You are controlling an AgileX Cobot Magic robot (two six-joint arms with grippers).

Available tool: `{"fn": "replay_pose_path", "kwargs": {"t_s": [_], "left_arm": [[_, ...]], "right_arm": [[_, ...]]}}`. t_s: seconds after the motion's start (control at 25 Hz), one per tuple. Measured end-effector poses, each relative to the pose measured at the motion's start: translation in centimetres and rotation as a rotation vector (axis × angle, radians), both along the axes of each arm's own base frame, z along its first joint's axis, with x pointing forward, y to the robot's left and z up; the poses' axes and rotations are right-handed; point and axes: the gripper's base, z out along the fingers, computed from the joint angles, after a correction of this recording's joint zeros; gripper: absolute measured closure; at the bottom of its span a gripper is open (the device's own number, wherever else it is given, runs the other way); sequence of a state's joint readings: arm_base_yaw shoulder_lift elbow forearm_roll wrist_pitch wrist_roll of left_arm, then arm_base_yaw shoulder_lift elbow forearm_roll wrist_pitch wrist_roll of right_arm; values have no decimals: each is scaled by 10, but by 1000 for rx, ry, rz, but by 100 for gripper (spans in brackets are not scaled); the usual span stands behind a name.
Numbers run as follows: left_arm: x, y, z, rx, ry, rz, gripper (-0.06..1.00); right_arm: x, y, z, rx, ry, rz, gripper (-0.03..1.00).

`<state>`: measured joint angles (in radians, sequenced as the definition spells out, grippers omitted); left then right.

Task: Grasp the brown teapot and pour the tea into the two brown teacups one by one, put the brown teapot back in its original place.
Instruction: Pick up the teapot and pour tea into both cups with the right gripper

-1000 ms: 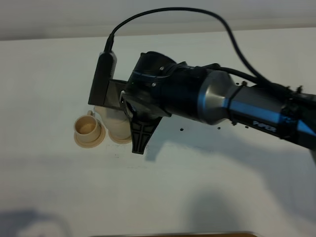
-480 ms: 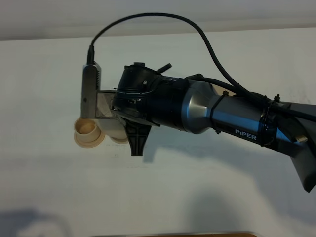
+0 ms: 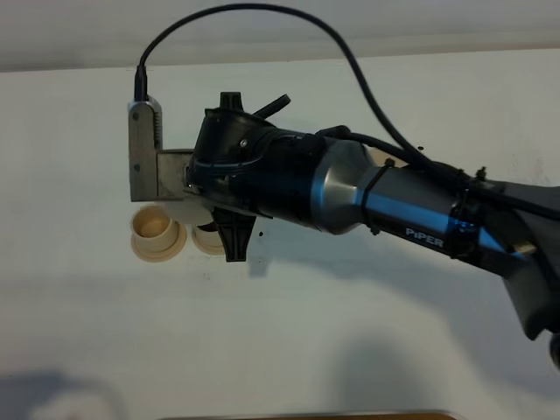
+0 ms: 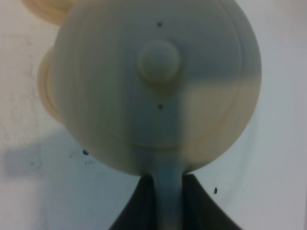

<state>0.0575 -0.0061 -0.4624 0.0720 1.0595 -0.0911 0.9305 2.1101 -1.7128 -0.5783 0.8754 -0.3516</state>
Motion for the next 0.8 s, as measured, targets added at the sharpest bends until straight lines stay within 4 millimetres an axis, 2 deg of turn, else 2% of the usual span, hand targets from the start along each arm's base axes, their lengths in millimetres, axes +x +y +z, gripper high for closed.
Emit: {"fn": "replay_pose_path", "kwargs": {"t_s": [0.12, 0.44, 0.8], "left_arm": [[0, 0, 0, 0, 0, 0, 64], [0, 0, 0, 0, 0, 0, 64], [0, 0, 0, 0, 0, 0, 64]], "right_arm": [[2, 1, -6, -19, -8, 10, 88], [6, 3, -7, -44, -63, 50, 88], [1, 12, -10, -84, -111, 111, 88]]}}
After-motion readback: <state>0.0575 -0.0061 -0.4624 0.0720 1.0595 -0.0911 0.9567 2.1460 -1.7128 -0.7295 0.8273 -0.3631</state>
